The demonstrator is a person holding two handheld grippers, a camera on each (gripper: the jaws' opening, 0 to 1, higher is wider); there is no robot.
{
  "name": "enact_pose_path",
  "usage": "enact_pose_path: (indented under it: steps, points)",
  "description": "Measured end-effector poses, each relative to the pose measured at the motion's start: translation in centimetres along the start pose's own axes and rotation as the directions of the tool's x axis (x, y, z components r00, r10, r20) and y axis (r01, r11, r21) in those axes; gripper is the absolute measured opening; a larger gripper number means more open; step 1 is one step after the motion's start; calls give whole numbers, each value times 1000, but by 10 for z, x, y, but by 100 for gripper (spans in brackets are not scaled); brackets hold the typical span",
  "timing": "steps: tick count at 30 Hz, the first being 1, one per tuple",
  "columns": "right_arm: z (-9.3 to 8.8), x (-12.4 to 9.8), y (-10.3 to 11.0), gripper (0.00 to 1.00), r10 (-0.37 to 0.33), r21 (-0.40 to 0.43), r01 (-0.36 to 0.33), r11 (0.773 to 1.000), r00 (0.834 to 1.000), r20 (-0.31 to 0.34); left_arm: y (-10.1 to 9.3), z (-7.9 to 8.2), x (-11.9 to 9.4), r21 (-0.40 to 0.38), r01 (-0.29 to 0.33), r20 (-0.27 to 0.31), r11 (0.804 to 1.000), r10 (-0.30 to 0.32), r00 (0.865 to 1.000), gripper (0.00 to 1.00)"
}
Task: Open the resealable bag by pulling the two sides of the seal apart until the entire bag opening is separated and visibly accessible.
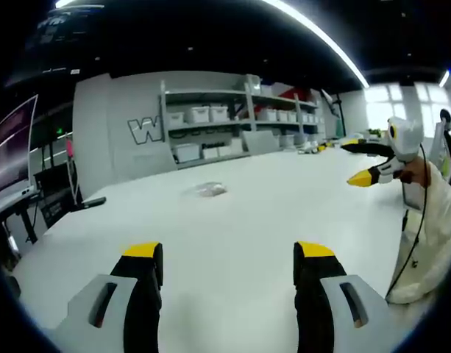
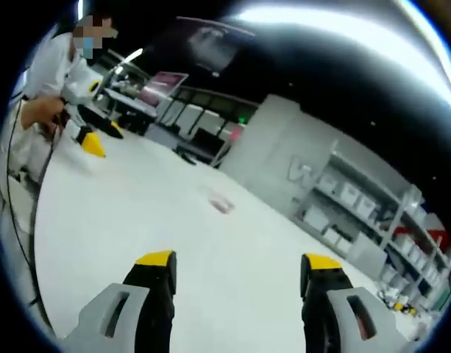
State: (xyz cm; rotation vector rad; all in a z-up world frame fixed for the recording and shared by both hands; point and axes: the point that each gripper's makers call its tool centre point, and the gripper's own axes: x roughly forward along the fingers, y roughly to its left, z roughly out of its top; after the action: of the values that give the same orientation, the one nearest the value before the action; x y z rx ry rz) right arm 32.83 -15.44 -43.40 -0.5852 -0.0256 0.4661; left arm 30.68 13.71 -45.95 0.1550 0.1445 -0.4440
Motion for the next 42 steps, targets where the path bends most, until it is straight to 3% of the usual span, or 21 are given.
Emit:
enact_pose_path:
  steps: [18, 42]
  points:
    - [3, 7, 1, 68, 13, -16, -13, 1000, 1000, 11, -1, -1, 0, -1, 4, -4, 1000, -4, 1000, 72]
    - [6, 15, 0, 68, 5, -104, -4, 995, 1000, 1, -3, 1, 2, 6, 12, -5, 1000, -12, 1000, 72]
